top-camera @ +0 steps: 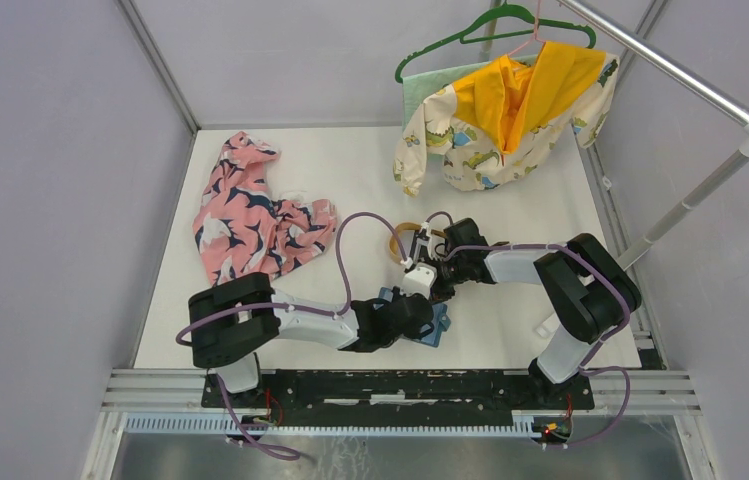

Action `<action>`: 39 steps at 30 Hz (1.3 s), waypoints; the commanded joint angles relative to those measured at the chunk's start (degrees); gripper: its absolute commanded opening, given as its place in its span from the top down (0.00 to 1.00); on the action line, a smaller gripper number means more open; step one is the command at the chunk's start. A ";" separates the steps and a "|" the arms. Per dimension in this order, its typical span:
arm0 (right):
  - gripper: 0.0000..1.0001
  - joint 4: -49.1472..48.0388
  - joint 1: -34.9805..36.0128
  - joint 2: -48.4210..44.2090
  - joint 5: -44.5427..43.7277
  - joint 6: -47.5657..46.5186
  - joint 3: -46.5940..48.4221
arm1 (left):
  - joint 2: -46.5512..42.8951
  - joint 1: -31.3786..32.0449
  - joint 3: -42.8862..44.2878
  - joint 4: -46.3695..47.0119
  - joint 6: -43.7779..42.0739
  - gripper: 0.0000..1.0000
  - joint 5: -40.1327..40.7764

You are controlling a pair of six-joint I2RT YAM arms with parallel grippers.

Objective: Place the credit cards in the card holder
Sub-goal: Insert the credit card into the card holder.

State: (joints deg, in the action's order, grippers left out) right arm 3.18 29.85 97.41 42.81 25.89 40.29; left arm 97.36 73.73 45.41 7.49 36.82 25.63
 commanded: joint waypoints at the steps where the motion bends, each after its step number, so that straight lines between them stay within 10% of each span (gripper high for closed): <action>1: 0.78 -1.60 -0.45 0.42 -3.70 -0.59 1.10 | 0.87 0.27 1.39 -2.10 2.73 0.74 5.46; 22: 0.64 -0.13 -0.77 -0.37 -4.04 -3.25 2.64 | 0.63 0.31 0.13 0.62 1.87 0.76 3.92; 30: 0.67 0.13 -0.83 0.15 -4.31 -3.74 3.03 | -10.37 1.62 -7.56 9.31 -3.76 0.75 -5.61; 39: 0.72 0.40 -0.78 0.77 -4.57 -4.31 3.39 | -25.48 0.74 -14.66 -1.29 -0.36 0.67 2.53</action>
State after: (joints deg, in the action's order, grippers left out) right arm 3.73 29.47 97.43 41.30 23.29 42.02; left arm 76.60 75.24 32.21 11.27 35.66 21.98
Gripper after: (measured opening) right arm 0.284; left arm 0.313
